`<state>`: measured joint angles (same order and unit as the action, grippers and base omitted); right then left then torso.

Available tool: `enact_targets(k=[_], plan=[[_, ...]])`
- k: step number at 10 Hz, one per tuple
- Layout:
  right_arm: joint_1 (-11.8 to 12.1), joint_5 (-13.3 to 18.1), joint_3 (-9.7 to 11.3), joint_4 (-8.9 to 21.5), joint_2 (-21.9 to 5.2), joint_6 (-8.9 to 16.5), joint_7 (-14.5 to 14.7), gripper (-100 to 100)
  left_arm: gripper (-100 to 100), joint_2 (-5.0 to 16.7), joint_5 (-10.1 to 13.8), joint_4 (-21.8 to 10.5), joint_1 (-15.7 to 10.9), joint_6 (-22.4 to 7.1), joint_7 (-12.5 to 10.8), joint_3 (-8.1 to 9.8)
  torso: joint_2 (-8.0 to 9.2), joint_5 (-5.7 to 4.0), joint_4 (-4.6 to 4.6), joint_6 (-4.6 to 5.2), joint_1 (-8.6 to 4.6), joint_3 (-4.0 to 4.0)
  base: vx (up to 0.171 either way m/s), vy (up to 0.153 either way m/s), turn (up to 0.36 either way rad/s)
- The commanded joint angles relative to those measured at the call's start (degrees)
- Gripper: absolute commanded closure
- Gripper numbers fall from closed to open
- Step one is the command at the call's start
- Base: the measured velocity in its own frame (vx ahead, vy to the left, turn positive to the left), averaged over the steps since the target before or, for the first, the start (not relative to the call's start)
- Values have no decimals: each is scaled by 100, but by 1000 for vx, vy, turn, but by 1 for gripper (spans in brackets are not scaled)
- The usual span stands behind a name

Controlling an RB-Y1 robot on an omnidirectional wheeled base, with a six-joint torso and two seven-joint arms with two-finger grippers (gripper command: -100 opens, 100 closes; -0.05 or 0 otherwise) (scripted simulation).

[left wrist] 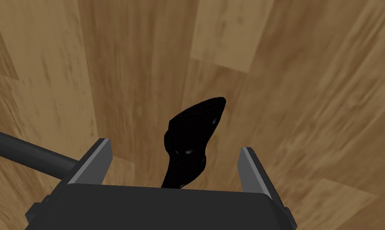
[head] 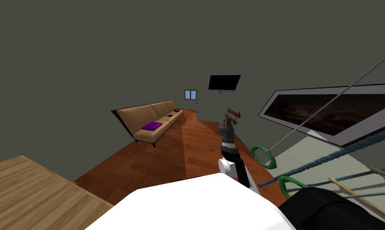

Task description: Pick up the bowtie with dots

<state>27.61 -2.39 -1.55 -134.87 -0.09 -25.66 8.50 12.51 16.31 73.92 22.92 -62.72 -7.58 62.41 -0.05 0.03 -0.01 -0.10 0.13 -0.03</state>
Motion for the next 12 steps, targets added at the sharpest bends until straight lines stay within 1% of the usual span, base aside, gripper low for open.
enact_targets(k=[1, 2, 6, 7, 8, 10, 11, 12], plan=[[0, 0, 0, 0, 0, 0, 0, 0, -100, 0, 0, 0, 0, 0, 0, 0, 0, 0, 0, 0, 0, 0, -3, 16, 4], [0, 0, 0, 0, 0, 0, 0, 0, 100, 1, -1, -16, -3, 28, 1, -5, 0, -2, 0, 1, -8, 0, 0, 0, 0], [0, 0, 0, 0, 0, 0, 0, 0, 100, 2, 0, -13, -2, 26, -4, -1, -2, 0, -1, 2, -10, -1, 0, 0, 0], [0, 0, 0, 0, 0, 0, 0, 0, 0, 2, 0, -13, -2, 26, -3, -2, -2, -1, -1, 2, -11, -1, 0, 0, 0], [0, 0, 0, 0, 0, 0, 0, 0, 100, 4, 27, 178, 49, -177, 15, 86, -2, -1, -1, 2, -11, -1, -1, -34, -54], [0, 0, 1, 0, 1, 0, 0, 0, 100, 19, 55, 300, 86, -320, 33, 157, -4, -6, -2, 3, -29, -2, 8, -41, -33], [0, 0, 1, 0, 1, 0, 0, 0, 100, 17, 54, 248, 79, -249, 36, 133, -5, -6, -2, 3, -30, -3, 4, -17, -3], [0, 0, 1, 0, 1, 0, 0, 0, 0, 16, 55, 261, 82, -273, 38, 137, -4, -3, -1, 2, -22, -3, 0, 0, 0]])
